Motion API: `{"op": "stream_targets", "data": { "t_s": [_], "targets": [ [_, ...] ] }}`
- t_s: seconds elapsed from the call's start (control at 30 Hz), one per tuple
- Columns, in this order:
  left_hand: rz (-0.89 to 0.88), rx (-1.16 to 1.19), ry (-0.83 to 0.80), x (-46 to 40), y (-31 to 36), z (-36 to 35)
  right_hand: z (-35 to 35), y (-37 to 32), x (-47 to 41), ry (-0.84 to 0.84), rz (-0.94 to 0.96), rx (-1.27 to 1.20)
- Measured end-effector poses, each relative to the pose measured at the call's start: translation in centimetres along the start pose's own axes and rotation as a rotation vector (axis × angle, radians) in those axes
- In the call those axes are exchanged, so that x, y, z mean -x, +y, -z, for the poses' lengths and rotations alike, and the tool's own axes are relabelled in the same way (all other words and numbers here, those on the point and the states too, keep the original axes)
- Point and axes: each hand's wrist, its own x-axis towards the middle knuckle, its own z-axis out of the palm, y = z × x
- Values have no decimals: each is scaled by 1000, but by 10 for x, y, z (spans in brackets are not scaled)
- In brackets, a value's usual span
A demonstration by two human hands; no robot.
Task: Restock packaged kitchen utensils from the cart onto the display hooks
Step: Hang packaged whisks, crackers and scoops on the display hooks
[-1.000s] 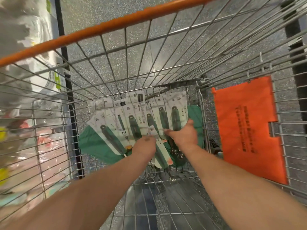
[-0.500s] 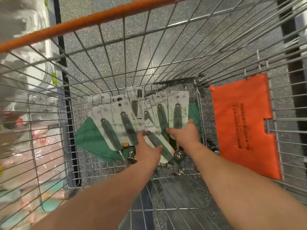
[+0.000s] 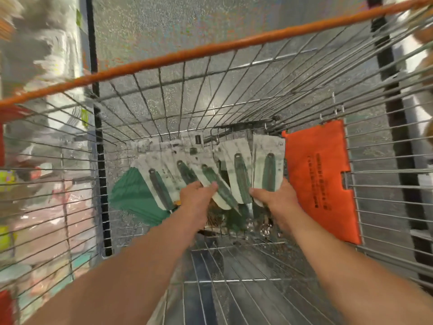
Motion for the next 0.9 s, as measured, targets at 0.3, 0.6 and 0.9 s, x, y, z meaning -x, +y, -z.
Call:
{"op": "stream_targets", "data": {
  "t_s": [0.3,0.6,0.9],
  "targets": [
    [-74,122,-257,60,39,16,8,-41,76,-173,65,-218],
    [-167,242,-322,89,19,59,-20,-56,176,-201,164,-286],
    [-340,353,-366,177,30,102,-34,-79,245,-262,278,-198]
  ]
}}
